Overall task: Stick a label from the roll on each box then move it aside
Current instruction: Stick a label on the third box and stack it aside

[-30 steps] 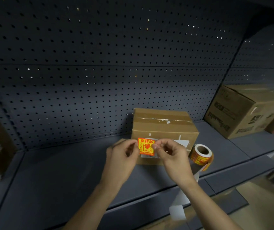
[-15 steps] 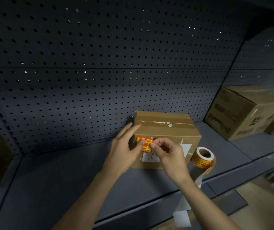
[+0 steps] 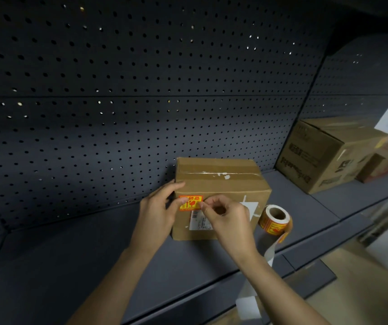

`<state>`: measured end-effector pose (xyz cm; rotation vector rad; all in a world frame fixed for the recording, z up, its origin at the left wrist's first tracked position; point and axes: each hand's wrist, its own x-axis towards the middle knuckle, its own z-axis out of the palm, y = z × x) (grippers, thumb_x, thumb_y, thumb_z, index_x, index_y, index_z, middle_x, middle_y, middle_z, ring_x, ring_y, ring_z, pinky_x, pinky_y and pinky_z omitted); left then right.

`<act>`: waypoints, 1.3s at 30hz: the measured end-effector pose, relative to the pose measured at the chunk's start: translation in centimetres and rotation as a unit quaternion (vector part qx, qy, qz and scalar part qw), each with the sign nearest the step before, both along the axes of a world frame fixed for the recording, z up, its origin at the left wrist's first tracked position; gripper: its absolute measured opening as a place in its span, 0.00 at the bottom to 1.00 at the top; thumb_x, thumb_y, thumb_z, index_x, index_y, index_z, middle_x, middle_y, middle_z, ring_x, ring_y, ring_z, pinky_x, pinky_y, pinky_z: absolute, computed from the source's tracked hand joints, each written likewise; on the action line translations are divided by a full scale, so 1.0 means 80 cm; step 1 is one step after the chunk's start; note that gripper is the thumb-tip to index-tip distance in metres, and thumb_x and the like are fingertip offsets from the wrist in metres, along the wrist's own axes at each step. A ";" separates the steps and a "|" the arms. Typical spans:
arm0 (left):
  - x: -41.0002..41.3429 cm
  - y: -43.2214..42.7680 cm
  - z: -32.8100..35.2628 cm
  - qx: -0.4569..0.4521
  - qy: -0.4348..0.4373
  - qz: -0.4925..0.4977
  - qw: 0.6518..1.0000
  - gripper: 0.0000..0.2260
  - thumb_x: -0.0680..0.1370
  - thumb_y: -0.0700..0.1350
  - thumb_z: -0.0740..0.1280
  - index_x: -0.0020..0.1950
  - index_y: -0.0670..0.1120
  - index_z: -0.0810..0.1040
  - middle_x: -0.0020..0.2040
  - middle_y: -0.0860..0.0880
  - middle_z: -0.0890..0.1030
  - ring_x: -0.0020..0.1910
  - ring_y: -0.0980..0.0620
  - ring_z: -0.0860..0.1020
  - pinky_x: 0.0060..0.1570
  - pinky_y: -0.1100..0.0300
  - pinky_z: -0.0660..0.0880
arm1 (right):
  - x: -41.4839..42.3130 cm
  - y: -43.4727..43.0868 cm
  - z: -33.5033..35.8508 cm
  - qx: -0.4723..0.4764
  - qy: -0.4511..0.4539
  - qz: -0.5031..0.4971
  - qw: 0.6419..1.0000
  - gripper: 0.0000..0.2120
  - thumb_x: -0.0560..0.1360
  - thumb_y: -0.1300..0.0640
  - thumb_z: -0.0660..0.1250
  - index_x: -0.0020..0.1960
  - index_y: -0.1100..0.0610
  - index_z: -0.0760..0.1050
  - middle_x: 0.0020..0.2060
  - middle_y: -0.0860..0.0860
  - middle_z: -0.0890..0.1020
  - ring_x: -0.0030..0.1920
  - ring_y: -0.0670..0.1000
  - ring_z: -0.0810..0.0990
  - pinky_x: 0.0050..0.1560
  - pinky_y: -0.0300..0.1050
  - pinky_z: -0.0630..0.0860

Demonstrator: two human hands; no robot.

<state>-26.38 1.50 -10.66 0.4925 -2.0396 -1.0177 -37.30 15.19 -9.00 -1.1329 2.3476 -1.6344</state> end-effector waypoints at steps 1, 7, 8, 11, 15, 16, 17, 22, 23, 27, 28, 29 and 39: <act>0.000 -0.001 0.000 0.000 -0.002 -0.001 1.000 0.17 0.77 0.44 0.72 0.65 0.53 0.79 0.63 0.62 0.77 0.63 0.57 0.79 0.62 0.53 0.78 | -0.003 0.001 0.001 0.009 0.007 -0.004 1.000 0.04 0.75 0.54 0.74 0.42 0.52 0.81 0.35 0.45 0.84 0.37 0.42 0.82 0.40 0.38 0.78; 0.003 0.004 0.002 0.026 -0.016 -0.002 1.000 0.20 0.75 0.49 0.74 0.65 0.60 0.78 0.61 0.69 0.75 0.62 0.64 0.76 0.60 0.66 0.73 | -0.009 0.009 0.008 0.010 0.144 0.017 0.989 0.06 0.75 0.51 0.73 0.46 0.52 0.79 0.36 0.44 0.80 0.37 0.45 0.78 0.38 0.45 0.77; 0.004 0.005 0.001 0.031 -0.017 -0.006 0.999 0.20 0.75 0.49 0.74 0.65 0.60 0.77 0.60 0.71 0.75 0.60 0.66 0.76 0.60 0.67 0.73 | -0.009 0.008 0.009 0.011 0.199 0.011 0.980 0.06 0.76 0.51 0.72 0.49 0.52 0.80 0.39 0.45 0.79 0.40 0.46 0.78 0.40 0.45 0.76; 0.004 0.003 -0.005 0.031 -0.014 -0.009 0.999 0.22 0.74 0.48 0.75 0.66 0.63 0.75 0.62 0.67 0.78 0.60 0.63 0.78 0.60 0.64 0.74 | -0.011 -0.001 0.007 0.035 0.342 -0.022 0.939 0.11 0.76 0.52 0.72 0.57 0.53 0.82 0.46 0.49 0.77 0.48 0.51 0.75 0.44 0.46 0.74; 0.001 0.002 -0.009 0.021 -0.009 0.004 1.000 0.22 0.75 0.44 0.74 0.66 0.60 0.77 0.59 0.66 0.79 0.55 0.62 0.80 0.56 0.68 0.76 | -0.018 -0.009 -0.002 0.053 0.381 -0.059 0.921 0.11 0.74 0.51 0.74 0.57 0.50 0.82 0.52 0.50 0.78 0.54 0.54 0.72 0.50 0.51 0.70; 0.001 0.002 -0.008 0.019 -0.009 0.008 1.000 0.22 0.75 0.44 0.74 0.66 0.60 0.77 0.57 0.68 0.79 0.53 0.62 0.81 0.54 0.69 0.77 | -0.019 -0.010 -0.004 0.049 0.380 -0.063 0.921 0.10 0.74 0.51 0.73 0.56 0.49 0.83 0.52 0.49 0.78 0.55 0.54 0.72 0.52 0.51 0.68; 0.001 0.003 -0.008 0.016 -0.008 0.009 1.000 0.22 0.75 0.44 0.74 0.66 0.60 0.77 0.54 0.69 0.79 0.51 0.61 0.82 0.53 0.69 0.78 | -0.020 -0.011 -0.005 0.044 0.380 -0.064 0.922 0.09 0.74 0.50 0.73 0.54 0.49 0.83 0.52 0.49 0.79 0.56 0.54 0.73 0.54 0.50 0.66; 0.003 -0.001 -0.010 0.019 -0.011 -0.009 1.000 0.23 0.74 0.45 0.75 0.66 0.64 0.75 0.52 0.75 0.77 0.49 0.60 0.83 0.52 0.60 0.81 | -0.024 -0.012 -0.005 0.031 0.361 -0.039 0.931 0.09 0.74 0.50 0.73 0.53 0.50 0.83 0.51 0.48 0.79 0.53 0.52 0.77 0.59 0.49 0.64; 0.004 -0.002 -0.010 0.019 -0.012 -0.016 1.000 0.24 0.74 0.46 0.74 0.66 0.65 0.74 0.55 0.75 0.76 0.52 0.63 0.81 0.54 0.61 0.80 | -0.027 -0.011 -0.005 0.027 0.352 -0.025 0.935 0.10 0.75 0.48 0.71 0.54 0.50 0.83 0.51 0.48 0.78 0.54 0.52 0.77 0.58 0.50 0.66; 0.008 -0.004 -0.009 0.026 -0.009 -0.032 0.999 0.21 0.75 0.50 0.72 0.67 0.63 0.75 0.58 0.77 0.74 0.58 0.68 0.78 0.57 0.65 0.77 | -0.029 -0.013 -0.003 0.018 0.328 -0.014 0.944 0.15 0.75 0.42 0.66 0.53 0.50 0.84 0.50 0.47 0.78 0.54 0.51 0.77 0.56 0.48 0.67; 0.008 -0.005 -0.009 0.026 -0.001 -0.027 0.999 0.20 0.76 0.49 0.72 0.67 0.62 0.77 0.57 0.77 0.75 0.55 0.66 0.80 0.56 0.63 0.78 | -0.028 -0.015 -0.002 0.015 0.325 -0.020 0.945 0.14 0.75 0.42 0.66 0.52 0.49 0.84 0.49 0.46 0.78 0.53 0.50 0.76 0.56 0.47 0.66; 0.008 -0.005 -0.008 0.023 0.007 -0.020 1.000 0.18 0.77 0.49 0.71 0.66 0.60 0.78 0.56 0.77 0.76 0.53 0.63 0.81 0.55 0.61 0.80 | -0.026 -0.017 -0.001 0.012 0.323 -0.026 0.946 0.14 0.76 0.42 0.66 0.51 0.49 0.84 0.48 0.46 0.78 0.53 0.50 0.76 0.55 0.46 0.65; 0.012 -0.004 -0.015 0.022 -0.031 -0.031 0.999 0.27 0.73 0.53 0.74 0.68 0.70 0.70 0.63 0.75 0.71 0.60 0.67 0.75 0.60 0.65 0.75 | -0.030 -0.013 -0.011 0.036 0.361 -0.017 0.932 0.15 0.74 0.43 0.69 0.54 0.51 0.82 0.52 0.49 0.77 0.56 0.51 0.75 0.57 0.46 0.64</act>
